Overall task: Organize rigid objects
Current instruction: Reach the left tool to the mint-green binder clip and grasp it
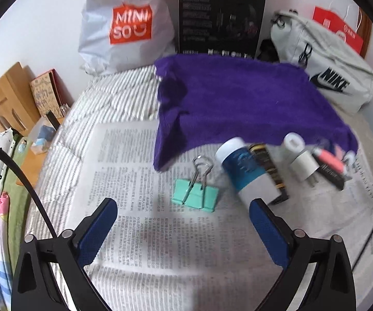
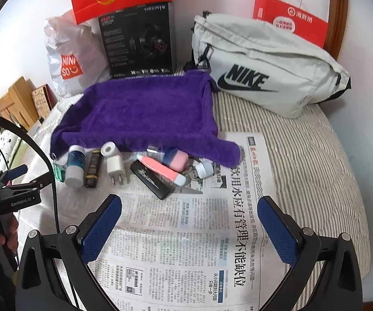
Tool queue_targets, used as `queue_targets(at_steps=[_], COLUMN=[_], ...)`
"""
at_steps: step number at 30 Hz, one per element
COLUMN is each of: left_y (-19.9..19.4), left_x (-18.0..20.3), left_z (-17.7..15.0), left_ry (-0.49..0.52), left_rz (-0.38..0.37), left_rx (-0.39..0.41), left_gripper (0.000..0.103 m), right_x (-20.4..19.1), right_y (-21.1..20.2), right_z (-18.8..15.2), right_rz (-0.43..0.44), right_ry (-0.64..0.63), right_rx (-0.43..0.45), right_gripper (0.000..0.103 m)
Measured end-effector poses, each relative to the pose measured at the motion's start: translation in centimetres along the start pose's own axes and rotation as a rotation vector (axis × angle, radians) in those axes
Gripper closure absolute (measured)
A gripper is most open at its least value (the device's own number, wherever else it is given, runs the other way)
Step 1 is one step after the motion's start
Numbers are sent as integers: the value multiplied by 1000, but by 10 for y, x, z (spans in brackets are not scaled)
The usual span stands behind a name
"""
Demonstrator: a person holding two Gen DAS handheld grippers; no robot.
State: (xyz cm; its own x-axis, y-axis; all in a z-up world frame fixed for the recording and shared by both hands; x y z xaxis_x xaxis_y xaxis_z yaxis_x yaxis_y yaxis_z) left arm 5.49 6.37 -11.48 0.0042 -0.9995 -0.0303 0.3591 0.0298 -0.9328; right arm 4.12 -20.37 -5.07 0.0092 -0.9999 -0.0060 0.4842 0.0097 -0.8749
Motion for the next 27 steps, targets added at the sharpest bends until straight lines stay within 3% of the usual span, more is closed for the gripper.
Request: queue_targets(at_steps=[4, 6, 8, 11, 13, 17, 19, 21, 27], left_y=[17, 21, 27, 31, 30, 29, 29, 29, 26], left_x=[-2, -3, -3, -2, -2, -2, -2, -1, -9], left_z=[1, 2, 3, 1, 2, 4, 4, 2, 1], left_ry=[40, 54, 76, 106, 121, 143, 157, 174, 168], left_rz=[-22, -36, -52, -71, -91, -143, -154, -143, -192], left_rx=[-4, -5, -9, 2, 25, 45, 54, 66, 73], left_gripper=[4, 12, 13, 28, 28, 41, 49, 63, 63], right_x=[3, 4, 3, 3, 3, 7, 9, 12, 17], right_y=[10, 12, 16, 22, 26, 34, 38, 41, 47], right_z=[-1, -1, 0, 1, 1, 3, 4, 4, 5], right_rz=[-10, -17, -21, -38, -60, -86, -81, -92, -98], right_ry=[6, 5, 7, -2, -12, -11, 0, 2, 5], right_rx=[-59, -72, -83, -104, -111, -134, -140, -146, -151], right_gripper=[0, 0, 0, 0, 0, 0, 0, 0, 0])
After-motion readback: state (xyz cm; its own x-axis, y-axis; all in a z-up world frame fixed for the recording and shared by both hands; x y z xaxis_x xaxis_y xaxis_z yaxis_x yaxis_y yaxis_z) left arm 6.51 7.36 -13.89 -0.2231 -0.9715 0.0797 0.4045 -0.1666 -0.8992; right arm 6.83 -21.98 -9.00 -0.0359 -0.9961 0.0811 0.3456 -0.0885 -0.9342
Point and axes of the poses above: each gripper's, at about its wrist camera, not at the fingertips, and y roughly the way its jaws point, x to its right, z to its top, the point moved 1 cm from there along y, roughly the way its jaws point, and after that the axes turned 13 degrees about -x, right-handed, at the moved point
